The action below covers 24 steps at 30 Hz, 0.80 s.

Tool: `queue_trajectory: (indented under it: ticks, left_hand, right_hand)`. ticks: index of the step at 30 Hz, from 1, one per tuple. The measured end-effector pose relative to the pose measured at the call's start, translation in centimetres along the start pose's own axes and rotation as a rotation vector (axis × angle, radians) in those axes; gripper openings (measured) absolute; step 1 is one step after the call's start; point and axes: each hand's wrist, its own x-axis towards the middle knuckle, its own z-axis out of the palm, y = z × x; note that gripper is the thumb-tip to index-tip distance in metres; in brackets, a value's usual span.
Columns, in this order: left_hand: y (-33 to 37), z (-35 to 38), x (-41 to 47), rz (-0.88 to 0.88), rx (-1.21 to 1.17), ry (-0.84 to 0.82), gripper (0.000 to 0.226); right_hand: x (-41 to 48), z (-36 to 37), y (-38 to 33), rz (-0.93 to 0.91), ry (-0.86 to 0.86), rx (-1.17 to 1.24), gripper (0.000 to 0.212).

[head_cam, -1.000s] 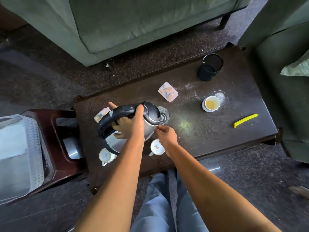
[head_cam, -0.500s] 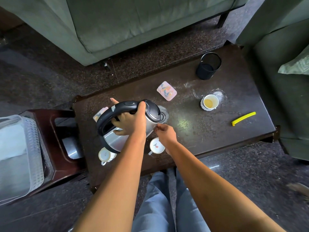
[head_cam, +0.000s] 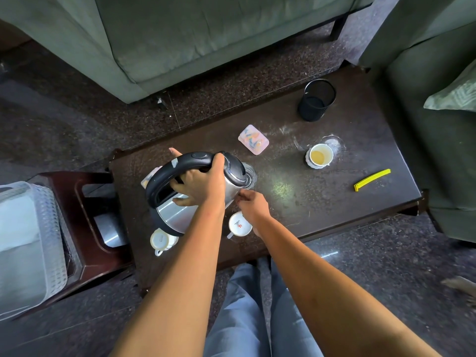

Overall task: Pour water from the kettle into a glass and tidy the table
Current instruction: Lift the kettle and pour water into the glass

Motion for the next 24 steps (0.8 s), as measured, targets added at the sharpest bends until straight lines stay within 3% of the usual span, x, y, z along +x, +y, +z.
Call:
queue_trajectory:
  ticks: [24]
  left_hand:
    - [0.97,0.65,-0.03,0.07,0.095,0.017,0.1]
  right_hand:
    - [-0.03,0.05,-0.18,0.019,-0.002,0.021,0.051]
